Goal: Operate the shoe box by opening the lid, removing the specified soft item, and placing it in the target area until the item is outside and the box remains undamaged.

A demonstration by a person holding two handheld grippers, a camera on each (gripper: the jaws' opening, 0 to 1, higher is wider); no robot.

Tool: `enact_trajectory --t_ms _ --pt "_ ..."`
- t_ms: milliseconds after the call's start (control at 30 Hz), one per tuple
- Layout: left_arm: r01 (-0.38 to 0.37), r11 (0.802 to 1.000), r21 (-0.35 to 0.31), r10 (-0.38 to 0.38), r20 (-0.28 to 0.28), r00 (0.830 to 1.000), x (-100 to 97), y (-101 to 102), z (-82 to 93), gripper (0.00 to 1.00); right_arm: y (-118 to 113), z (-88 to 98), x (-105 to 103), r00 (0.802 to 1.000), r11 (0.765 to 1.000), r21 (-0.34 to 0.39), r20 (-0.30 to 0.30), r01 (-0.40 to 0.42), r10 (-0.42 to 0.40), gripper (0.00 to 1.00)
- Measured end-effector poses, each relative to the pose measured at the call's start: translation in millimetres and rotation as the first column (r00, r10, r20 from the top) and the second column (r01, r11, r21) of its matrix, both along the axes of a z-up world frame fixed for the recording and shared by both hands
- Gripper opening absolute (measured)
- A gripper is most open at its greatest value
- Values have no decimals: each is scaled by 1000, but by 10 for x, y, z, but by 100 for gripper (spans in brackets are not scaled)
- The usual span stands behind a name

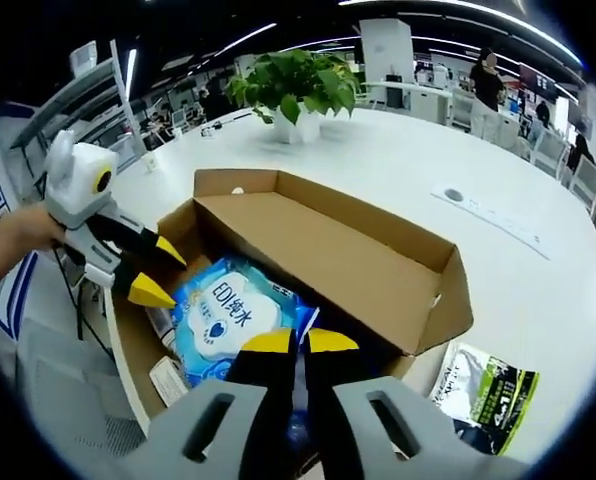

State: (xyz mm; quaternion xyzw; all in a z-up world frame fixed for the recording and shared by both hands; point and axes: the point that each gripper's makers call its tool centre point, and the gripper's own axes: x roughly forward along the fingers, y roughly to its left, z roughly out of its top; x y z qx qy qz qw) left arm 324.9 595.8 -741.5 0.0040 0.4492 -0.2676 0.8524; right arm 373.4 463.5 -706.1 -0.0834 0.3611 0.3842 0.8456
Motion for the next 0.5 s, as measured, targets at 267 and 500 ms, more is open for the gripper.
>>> enact_trajectory --t_ms 267,500 --pt "-8 999 -33 6 -73 997 -31 -96 -172 27 -94 6 2 1000 1000 -6 6 8 -8 1" --pt "-66 989 -130 50 -129 990 -9 -204 -178 20 -121 1 6 1000 1000 -1 4 14 -14 1"
